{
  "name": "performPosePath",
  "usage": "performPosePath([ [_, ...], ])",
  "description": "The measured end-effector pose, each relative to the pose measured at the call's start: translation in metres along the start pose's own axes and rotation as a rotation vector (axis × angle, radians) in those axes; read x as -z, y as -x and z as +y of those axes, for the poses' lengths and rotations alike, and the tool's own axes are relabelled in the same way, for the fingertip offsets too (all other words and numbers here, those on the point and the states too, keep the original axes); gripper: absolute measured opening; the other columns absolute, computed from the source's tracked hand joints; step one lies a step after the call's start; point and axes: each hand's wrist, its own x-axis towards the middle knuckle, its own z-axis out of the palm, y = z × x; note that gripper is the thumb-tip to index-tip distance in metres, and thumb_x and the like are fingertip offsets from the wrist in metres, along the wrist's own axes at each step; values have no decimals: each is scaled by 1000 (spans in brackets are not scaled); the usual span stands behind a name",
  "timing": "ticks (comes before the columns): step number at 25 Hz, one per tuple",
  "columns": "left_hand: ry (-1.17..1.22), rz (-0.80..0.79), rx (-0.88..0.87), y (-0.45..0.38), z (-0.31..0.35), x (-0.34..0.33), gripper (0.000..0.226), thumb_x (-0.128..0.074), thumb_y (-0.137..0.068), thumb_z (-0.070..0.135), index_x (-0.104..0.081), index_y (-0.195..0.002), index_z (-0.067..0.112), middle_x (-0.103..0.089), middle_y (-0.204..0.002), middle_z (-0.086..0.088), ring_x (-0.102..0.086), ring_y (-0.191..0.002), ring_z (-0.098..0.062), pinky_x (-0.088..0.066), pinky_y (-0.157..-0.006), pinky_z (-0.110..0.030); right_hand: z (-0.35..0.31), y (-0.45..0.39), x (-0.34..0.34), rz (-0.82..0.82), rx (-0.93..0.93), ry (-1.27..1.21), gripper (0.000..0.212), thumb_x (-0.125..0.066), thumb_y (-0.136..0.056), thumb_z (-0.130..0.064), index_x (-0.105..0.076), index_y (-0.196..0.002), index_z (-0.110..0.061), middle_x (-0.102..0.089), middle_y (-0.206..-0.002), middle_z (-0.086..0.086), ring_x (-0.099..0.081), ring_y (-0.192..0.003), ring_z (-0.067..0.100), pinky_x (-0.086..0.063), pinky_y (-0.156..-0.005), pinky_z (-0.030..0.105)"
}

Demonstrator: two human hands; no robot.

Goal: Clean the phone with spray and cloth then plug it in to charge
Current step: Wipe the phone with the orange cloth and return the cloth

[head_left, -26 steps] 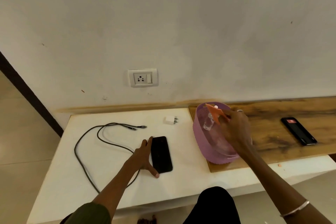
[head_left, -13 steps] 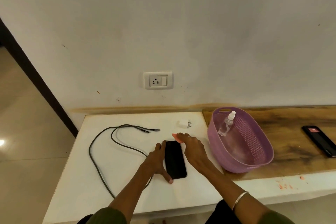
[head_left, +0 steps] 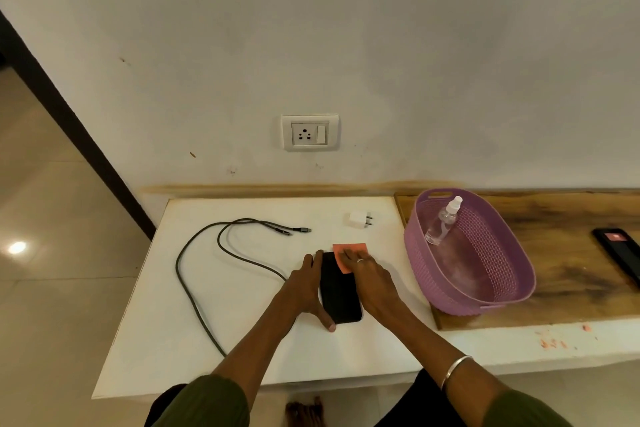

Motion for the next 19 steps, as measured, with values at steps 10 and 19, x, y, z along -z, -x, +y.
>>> performPosePath([
  [10, -16, 0, 25, 0, -3, -4, 156, -96, -39, 50, 3, -155, 17, -29, -150, -8, -43, -134, -32, -42, -108, -45, 15, 62, 4, -164, 36, 146, 56, -48, -100, -36, -28, -151, -24, -38, -154, 2, -48, -133, 25, -38, -110, 32],
  [19, -37, 6, 7, 4, -4, -6, 160, -94, -37, 57, 7, -156, 19, -26, -154, -9, -41, -136, -33, -42, -109, -45, 33, 92, -2, -283, 46, 349, 71, -55, -97, -18, -13, -154, -28, -23, -161, -3, -40, -140, 24, -34, -114, 33],
])
